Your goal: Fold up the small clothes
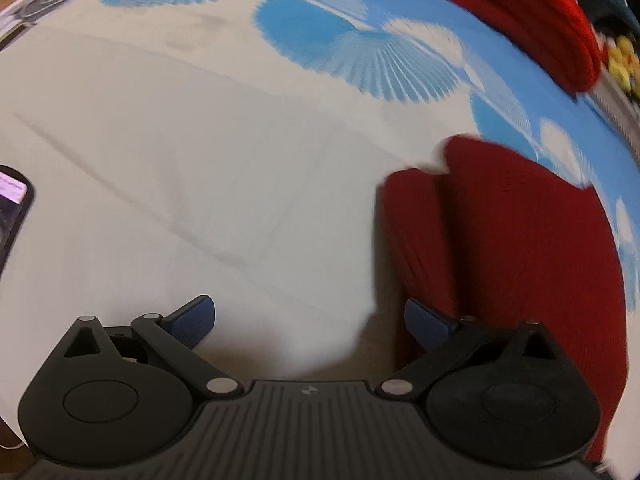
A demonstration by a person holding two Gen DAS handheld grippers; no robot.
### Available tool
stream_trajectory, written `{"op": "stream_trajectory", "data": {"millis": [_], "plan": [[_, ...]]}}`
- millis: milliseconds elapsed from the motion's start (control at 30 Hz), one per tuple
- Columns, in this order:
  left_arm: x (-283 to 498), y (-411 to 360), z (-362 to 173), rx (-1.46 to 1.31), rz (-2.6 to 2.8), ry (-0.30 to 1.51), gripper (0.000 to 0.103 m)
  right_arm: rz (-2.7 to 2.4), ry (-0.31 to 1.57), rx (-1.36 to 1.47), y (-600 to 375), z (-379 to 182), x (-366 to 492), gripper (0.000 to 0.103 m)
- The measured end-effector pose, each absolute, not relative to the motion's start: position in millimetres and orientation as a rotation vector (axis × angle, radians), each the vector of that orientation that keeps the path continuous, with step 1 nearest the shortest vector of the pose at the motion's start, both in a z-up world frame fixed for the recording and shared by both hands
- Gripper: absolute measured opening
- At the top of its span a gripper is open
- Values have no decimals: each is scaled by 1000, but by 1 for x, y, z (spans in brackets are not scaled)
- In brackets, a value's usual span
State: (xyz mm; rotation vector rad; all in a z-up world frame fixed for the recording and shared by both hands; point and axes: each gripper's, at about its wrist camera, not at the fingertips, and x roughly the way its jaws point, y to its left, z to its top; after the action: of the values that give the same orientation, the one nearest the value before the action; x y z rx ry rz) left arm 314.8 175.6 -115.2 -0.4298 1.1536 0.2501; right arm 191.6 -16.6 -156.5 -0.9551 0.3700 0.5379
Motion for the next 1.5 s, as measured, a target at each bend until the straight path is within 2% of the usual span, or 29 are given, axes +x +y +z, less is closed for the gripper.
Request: {"op": "stream_trajectory", "data": {"millis": [133,300,400,500,567,667,700,867,1000,1100,1133,1233,1300,1367,1433,1500], "plan": [[307,191,-108,-483,252,1120,102,527,393,-880,-22,-151,202,16],[300,192,-101,-515,197,1111,102,442,329,-767,-23,-135,195,16],[299,187,-97,-489,187,1106,102,432,313,-806,-18,-144,178,17],[297,182,-97,-477,163,1115,102,487,361,-909,-13,-170,162,40],[295,179,-95,-475,135,1116,102,502,332,-905,-14,-169,151,43],[289,172,-88,-463,98,1099,102,590,409,-733,-38,-137,148,57],[285,171,-85,-466,88,1087,102,611,437,-667,-50,-125,148,66],[267,150,-59,-468,-20,995,102,554,506,-317,-128,-68,168,68],[259,117,-51,-366,-106,954,102,377,541,-183,-170,-61,210,69],[266,91,-79,-187,-67,1052,102,351,715,-243,-167,-97,234,63],[265,87,-97,-159,-56,1104,103,350,753,-284,-161,-112,232,67],[252,91,-120,-227,-48,1120,103,375,684,-438,-149,-120,211,70],[244,99,-117,-271,-46,1102,103,423,709,-339,-163,-102,218,68],[234,105,-110,-353,-8,1106,103,424,726,-136,-186,-82,242,71],[219,108,-104,-446,22,1083,103,379,738,54,-211,-70,277,89],[204,107,-104,-564,39,1048,103,346,778,177,-228,-69,318,91]]}}
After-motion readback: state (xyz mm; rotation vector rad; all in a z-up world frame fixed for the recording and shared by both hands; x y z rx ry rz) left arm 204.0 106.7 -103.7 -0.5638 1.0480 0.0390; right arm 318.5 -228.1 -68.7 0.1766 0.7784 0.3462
